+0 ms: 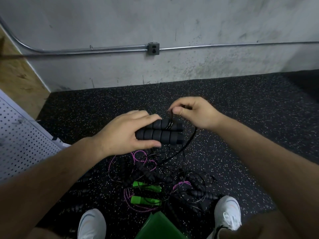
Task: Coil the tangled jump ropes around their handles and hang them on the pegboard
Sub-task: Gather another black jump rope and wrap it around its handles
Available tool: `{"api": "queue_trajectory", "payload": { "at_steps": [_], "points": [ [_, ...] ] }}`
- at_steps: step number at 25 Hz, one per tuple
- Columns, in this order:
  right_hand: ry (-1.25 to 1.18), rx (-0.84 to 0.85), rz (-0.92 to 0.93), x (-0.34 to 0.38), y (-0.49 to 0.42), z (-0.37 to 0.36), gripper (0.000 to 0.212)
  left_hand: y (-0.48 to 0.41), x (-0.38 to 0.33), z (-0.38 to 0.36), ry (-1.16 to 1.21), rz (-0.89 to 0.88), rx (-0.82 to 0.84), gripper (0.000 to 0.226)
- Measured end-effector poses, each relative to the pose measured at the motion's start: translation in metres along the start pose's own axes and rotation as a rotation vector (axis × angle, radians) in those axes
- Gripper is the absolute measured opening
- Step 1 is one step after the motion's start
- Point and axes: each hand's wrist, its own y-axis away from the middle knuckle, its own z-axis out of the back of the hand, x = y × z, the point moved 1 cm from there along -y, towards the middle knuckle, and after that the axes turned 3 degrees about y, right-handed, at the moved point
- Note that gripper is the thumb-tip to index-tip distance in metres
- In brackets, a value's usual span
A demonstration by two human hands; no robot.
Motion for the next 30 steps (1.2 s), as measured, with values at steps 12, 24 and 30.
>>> {"api": "queue_trajectory", "payload": {
  "at_steps": [12, 24, 30],
  "points": [
    [-0.404, 0.422, -0.476, 0.029, 0.028, -0.099, 0.043, -0.009, 0.04, 0.011, -0.544, 0.259, -0.227, 0.08],
    [0.168, 0.259, -0.261, 0.087, 0.036, -0.064, 0.035, 0.01, 0.077, 0.014, -0.615, 0.337, -0.118, 0.078],
    [0.734, -0.093, 0.051, 0.082, 0.025, -0.015, 0.022, 0.002, 0.043, -0.003, -0.526, 0.154, 0.066, 0.082]
  ]
}}
